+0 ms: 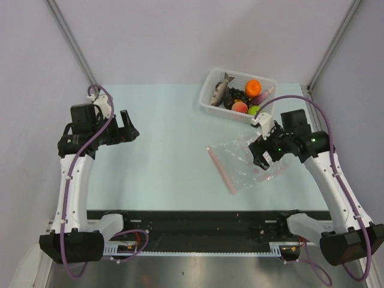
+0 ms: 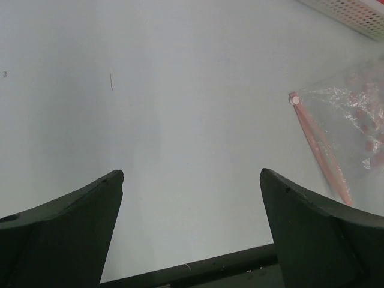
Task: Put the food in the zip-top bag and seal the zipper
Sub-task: Pick up the zipper food storage bag at the center of the board.
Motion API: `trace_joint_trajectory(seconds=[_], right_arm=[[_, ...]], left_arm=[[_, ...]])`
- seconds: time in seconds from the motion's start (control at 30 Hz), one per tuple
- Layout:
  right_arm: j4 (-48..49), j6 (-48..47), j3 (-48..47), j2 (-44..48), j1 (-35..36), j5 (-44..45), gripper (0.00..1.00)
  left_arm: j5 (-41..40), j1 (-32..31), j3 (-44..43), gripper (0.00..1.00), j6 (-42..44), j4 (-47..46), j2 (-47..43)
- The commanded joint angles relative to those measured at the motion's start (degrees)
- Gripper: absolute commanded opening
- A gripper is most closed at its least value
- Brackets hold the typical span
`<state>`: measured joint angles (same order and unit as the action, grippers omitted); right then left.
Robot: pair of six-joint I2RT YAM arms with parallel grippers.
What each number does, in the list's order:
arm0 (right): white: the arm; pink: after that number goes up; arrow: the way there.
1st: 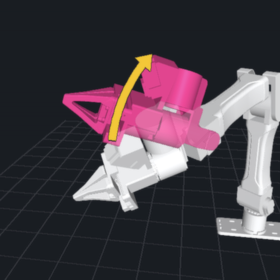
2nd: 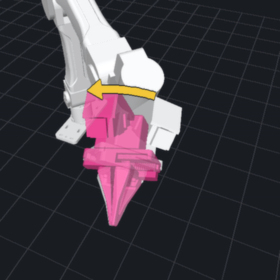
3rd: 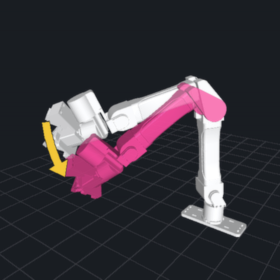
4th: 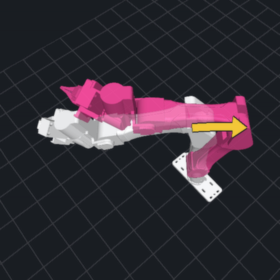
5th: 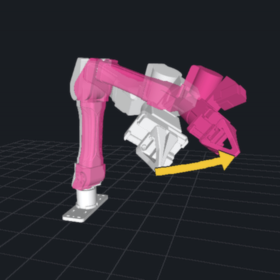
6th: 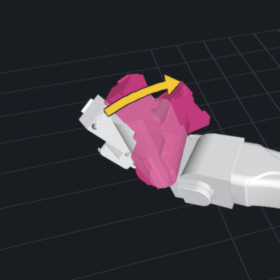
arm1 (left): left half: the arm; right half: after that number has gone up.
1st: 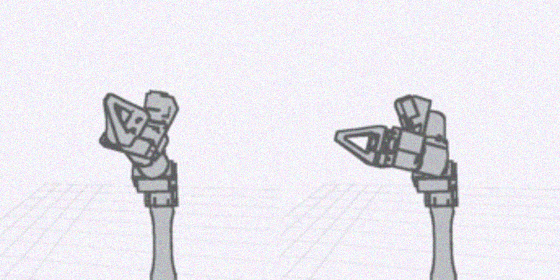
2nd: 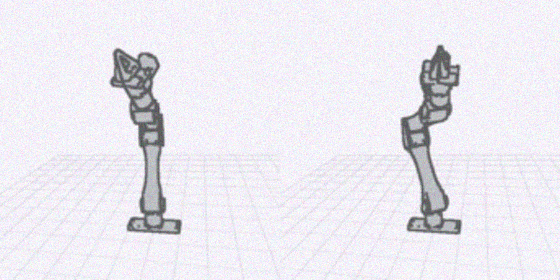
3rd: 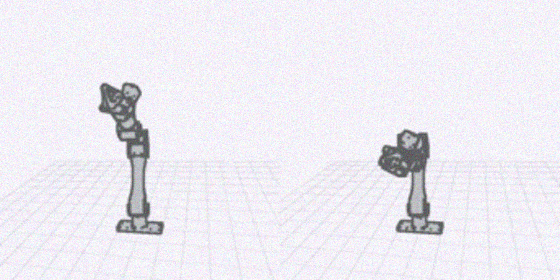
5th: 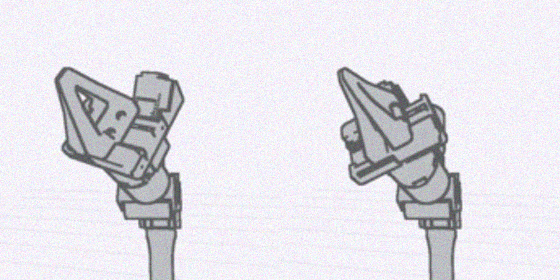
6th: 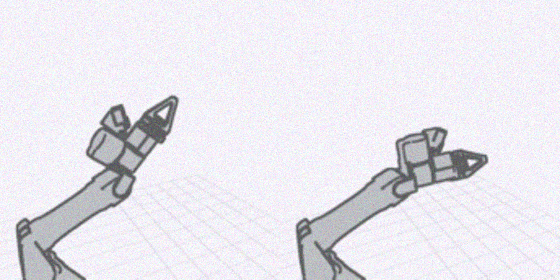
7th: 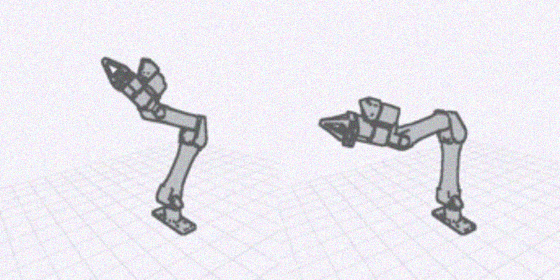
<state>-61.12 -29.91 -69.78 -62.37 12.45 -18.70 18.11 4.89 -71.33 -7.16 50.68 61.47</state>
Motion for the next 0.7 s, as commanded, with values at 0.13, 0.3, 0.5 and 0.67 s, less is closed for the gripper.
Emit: trace_joint_trajectory(seconds=[0.13,0.3,0.5,0.67], right_arm=[[3.9,-0.8,0.8,-4.4,15.2,6.0,1.0],[8.9,3.5,0.7,-10.6,23.8,10.3,1.0],[14.7,11.6,0.4,-17.0,31.9,14.2,0.99],[17.7,15.0,1.8,-21.8,36.6,18.6,0.9]], left_arm=[[-7.2,-0.1,1.5,1.0,-6.1,-1.6,-1.9],[-16.9,-0.1,1.8,1.0,-8.8,-1.5,-3.2],[-20.0,1.0,3.1,1.0,-9.5,-1.5,-5.0],[-19.3,1.9,4.8,1.0,-10.2,-2.4,-6.5]])
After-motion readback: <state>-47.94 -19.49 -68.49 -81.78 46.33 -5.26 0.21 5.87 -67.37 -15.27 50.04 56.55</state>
